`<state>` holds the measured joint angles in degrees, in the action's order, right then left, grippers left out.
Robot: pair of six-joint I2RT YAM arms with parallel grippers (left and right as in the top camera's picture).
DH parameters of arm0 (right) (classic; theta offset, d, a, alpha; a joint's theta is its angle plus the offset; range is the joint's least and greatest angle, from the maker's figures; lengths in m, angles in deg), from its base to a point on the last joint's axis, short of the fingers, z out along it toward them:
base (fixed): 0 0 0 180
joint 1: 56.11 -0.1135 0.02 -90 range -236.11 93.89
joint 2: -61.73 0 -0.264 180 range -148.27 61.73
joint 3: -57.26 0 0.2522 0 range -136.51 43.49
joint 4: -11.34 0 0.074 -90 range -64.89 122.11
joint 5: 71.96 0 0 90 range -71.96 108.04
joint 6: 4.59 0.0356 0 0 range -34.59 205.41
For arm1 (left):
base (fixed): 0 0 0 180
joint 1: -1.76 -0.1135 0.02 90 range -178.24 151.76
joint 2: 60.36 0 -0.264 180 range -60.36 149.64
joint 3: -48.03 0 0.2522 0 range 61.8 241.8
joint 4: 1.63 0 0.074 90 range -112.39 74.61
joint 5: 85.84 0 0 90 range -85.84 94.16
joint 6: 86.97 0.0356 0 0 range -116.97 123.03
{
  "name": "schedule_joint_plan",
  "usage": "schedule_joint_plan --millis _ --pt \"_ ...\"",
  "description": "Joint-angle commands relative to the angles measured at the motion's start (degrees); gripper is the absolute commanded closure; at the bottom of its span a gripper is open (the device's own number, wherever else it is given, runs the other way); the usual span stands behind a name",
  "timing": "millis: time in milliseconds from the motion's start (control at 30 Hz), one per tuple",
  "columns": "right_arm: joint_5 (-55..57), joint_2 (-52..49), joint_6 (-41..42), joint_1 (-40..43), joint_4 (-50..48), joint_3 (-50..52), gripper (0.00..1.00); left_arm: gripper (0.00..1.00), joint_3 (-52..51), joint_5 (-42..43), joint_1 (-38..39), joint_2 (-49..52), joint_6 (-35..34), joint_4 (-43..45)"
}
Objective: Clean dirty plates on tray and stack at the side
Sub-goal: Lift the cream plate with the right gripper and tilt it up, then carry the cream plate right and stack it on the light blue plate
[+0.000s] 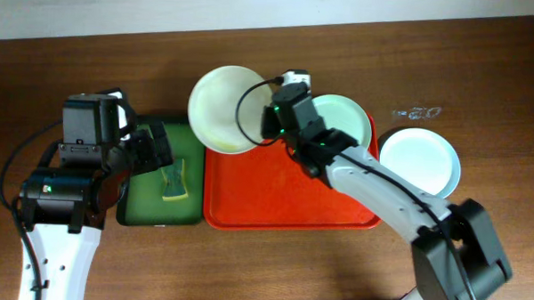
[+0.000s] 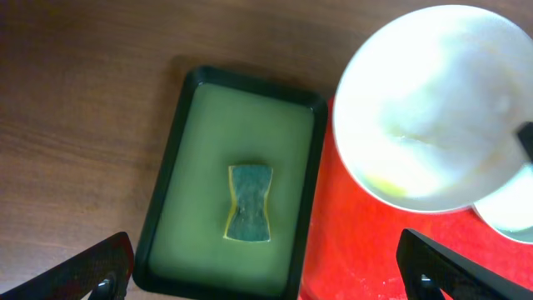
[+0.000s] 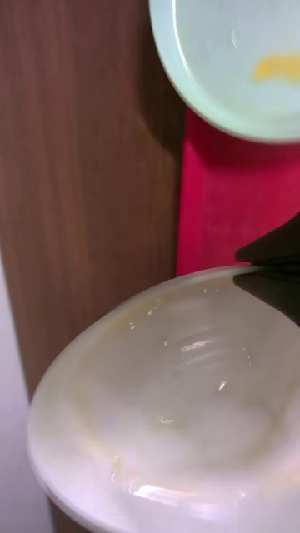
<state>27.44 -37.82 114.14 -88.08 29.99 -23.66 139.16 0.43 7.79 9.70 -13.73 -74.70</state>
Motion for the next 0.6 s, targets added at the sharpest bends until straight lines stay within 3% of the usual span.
schedule_joint_plan --millis 0,67,133,233,367,500,567 --pt "7.15 -5.35 0.04 -4.85 -8.87 -0.35 0.96 0.01 0.68 -0.61 -0.28 -0.66 -0.35 0.04" --pt "10.34 -8.04 -0.90 -7.21 -14.40 -0.35 0.96 0.01 0.68 -0.61 -0.28 -0.66 -0.35 0.04" --pt "10.82 -11.56 -7.91 -9.49 -22.91 -0.35 0.96 0.01 0.68 -0.61 -0.28 -0.66 -0.35 0.04" --pt "10.82 -13.31 -26.56 -11.54 -31.06 -0.52 0.96 0.01 0.68 -0.61 -0.28 -0.66 -0.35 0.04" --pt "11.23 -13.20 -45.20 -11.58 -33.03 -5.33 0.96 0.01 0.68 -0.61 -0.28 -0.66 -0.35 0.04" --pt "15.26 -13.16 -53.44 -11.89 -33.44 -9.99 0.96 0.01 0.68 -0.61 -0.28 -0.66 -0.35 0.04" --pt "17.20 -13.16 -59.30 -12.31 -38.14 -10.34 0.96 0.01 0.68 -0.61 -0.28 -0.66 -0.35 0.04"
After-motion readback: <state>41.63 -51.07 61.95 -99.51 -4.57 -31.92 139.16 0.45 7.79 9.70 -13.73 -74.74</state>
